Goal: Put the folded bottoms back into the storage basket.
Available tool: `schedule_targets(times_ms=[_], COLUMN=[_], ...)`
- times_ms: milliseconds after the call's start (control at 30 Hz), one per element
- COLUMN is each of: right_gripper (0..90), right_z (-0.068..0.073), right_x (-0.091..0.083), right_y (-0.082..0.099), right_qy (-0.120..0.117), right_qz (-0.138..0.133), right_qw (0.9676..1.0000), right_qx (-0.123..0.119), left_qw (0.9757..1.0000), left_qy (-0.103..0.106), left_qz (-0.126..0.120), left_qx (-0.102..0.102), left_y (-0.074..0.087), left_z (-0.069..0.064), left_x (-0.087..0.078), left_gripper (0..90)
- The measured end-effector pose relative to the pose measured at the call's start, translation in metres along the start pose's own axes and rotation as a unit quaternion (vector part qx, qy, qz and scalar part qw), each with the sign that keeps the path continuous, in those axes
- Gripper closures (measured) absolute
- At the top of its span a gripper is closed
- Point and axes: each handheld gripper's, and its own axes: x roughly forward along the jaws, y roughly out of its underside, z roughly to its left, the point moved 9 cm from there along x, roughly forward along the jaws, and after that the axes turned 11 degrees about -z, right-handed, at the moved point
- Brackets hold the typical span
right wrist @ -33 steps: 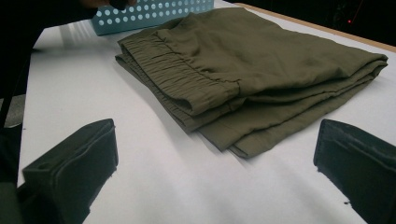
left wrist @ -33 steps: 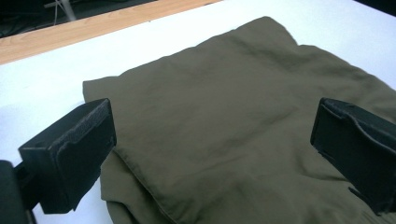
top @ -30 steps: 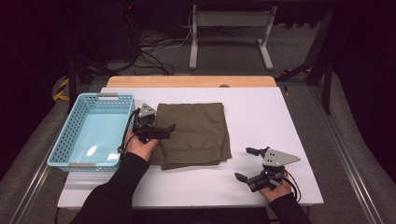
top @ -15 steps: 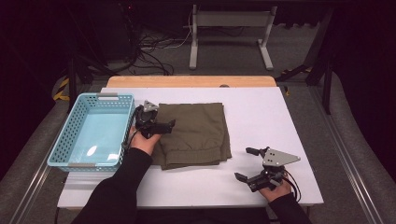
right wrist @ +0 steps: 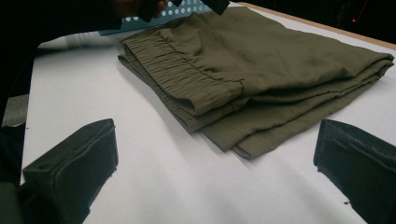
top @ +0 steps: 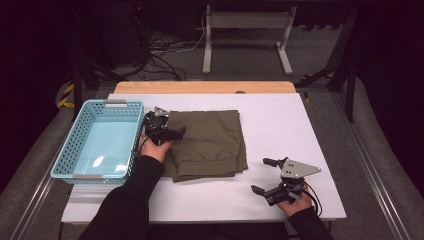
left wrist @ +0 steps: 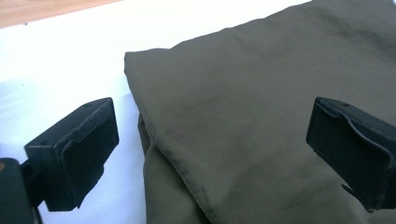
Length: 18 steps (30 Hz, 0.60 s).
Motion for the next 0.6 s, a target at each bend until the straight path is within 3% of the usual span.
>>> schedule_targets(times_ms=[267,600], right_gripper=[0.5,0.6], right_z=[0.000,0.000], right_x=[0.000,0.001], right_y=[0.000,0.001], right_qy=[0.000,-0.002], right_qz=[0.002,0.004], right_qw=[1.0000,1.0000], right_qx=[0.000,0.000], left_qw=[0.9995,0.9967], left_qy=[0.007,0.010], left_qz=[0.030,0.076], left_qx=[-0.002,-0.025], left_y=[0.007,0.023], left_z=[0.000,0.005], left_x=[0.008,0.015], left_gripper=[3.9,5.0])
